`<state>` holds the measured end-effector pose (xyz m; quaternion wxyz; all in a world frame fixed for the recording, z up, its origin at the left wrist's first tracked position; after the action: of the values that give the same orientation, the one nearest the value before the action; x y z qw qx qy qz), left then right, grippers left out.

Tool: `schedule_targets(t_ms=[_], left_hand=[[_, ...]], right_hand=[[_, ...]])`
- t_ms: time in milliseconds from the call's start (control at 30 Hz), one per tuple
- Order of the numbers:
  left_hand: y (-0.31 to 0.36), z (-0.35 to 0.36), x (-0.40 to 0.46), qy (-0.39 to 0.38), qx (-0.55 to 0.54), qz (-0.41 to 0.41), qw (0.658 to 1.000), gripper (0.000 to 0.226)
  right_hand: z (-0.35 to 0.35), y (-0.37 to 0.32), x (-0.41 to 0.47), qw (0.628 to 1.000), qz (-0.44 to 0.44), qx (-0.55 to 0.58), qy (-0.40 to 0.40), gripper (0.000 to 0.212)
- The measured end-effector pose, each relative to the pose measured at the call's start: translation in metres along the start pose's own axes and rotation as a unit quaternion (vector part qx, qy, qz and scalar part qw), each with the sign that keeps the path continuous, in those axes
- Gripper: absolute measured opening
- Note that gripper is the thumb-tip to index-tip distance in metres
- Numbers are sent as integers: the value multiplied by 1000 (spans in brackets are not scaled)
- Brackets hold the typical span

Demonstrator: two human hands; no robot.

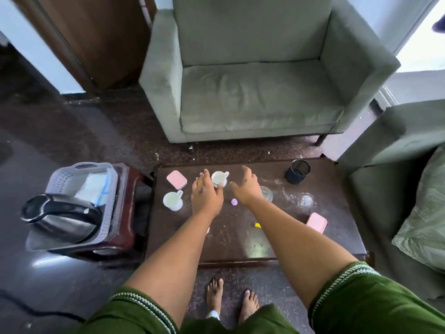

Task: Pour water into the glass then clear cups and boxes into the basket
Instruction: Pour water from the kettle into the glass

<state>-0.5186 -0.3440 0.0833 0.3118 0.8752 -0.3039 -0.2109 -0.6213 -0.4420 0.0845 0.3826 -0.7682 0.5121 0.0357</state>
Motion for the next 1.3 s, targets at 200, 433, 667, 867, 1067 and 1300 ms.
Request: schedule_targets(t_ms=[200, 433, 667, 867, 1067, 1300], left_hand=[[-34, -77, -28, 88, 13, -15, 996, 65], [-111, -167, -70, 193, 7, -122, 974, 66], [-188, -243, -103, 260, -26, -192, 946, 64], [-258, -298, -102, 265, -26, -214, 940, 65], [-293, -323, -80, 257, -74, -225, 937, 65], [-350, -330, -45, 202, -122, -220, 947, 73]], right_hand=[[27, -72, -21, 993, -93, -65, -33, 73], [84, -154, -51, 973, -176, -129, -71, 72], [148, -234, -81, 949, -242, -184, -88, 69], [218, -299, -98, 945, -244, -174, -129, 70], [271, -337, -101, 942, -242, -168, -160, 64], [311, -362, -77, 933, -229, -211, -181, 64]])
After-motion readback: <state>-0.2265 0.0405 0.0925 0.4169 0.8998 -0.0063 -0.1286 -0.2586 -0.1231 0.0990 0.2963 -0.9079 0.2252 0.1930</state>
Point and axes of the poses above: each hand's wrist, its own x-axis towards the middle knuckle, its own z-axis out of the palm, y = z × x, the point moved 6 cm from there along x, towards the middle knuckle, and after that the axes turned 11 degrees about -x, right-handed, at the moved point
